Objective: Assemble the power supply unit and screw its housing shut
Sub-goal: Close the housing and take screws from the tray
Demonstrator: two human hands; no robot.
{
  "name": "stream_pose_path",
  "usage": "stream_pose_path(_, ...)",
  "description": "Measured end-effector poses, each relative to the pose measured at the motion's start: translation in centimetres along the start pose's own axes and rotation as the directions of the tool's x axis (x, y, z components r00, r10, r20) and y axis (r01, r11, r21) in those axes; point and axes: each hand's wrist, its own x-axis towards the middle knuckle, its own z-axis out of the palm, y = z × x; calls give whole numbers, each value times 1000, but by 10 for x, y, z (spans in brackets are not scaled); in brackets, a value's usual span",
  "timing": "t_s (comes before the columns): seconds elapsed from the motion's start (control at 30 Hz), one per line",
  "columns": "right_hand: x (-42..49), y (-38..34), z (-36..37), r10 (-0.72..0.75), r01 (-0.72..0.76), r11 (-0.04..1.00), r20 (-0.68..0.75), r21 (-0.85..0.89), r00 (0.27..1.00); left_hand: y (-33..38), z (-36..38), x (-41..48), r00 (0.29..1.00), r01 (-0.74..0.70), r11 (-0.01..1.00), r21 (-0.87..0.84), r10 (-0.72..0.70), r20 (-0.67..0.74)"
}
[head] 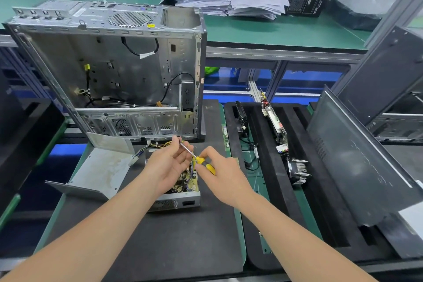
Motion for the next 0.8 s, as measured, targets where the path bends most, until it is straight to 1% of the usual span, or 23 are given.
stream_pose_path(0.1,0,1,4,43,-44,997,7,63,999,-3,-3,0,999,-32,998,48,31,24)
stream_pose_path(0.2,2,0,8,102,-118,959,74,257,992,-5,-6,-1,997,-61,992,107,55,53)
stream_pose_path(0.27,2,-1,10,125,-165,927,136,336,983,-5,-8,-3,998,-50,992,116,44,52)
stream_pose_path(0.37,0,-6,15,152,-221,896,202,386,968,-6,-12,-9,999,-37,991,126,32,40)
stream_pose_path(0.47,-1,-11,22,179,-246,889,202,387,963,-3,-18,-17,999,-25,987,160,17,52)
stream_pose_path(0.53,-2,-12,24,199,-255,888,180,382,963,5,-24,-22,997,-31,961,275,9,81)
stream_pose_path(0.57,-3,-12,25,208,-256,888,164,381,964,11,-28,-25,994,-59,926,372,22,103)
stream_pose_path(0.6,-3,-10,26,216,-254,891,141,376,966,17,-33,-28,990,-119,855,504,61,131)
stream_pose_path(0.63,-4,-9,27,225,-251,899,114,358,968,23,-38,-32,978,-203,720,664,124,165)
stream_pose_path(0.67,-5,-6,28,231,-247,913,86,326,969,30,-44,-36,957,-286,510,811,191,218)
stream_pose_path(0.7,-6,-4,30,232,-239,927,58,290,971,35,-50,-42,931,-344,266,900,219,291)
stream_pose_path(0.73,-7,-3,31,230,-231,938,34,258,973,38,-55,-48,914,-376,44,925,183,363)
stream_pose_path(0.77,-9,-2,33,225,-224,945,21,238,974,40,-61,-53,905,-397,-142,907,105,413)
stream_pose_path(0.8,-10,-1,35,219,-217,949,17,228,976,38,-68,-58,901,-411,-285,866,19,434)
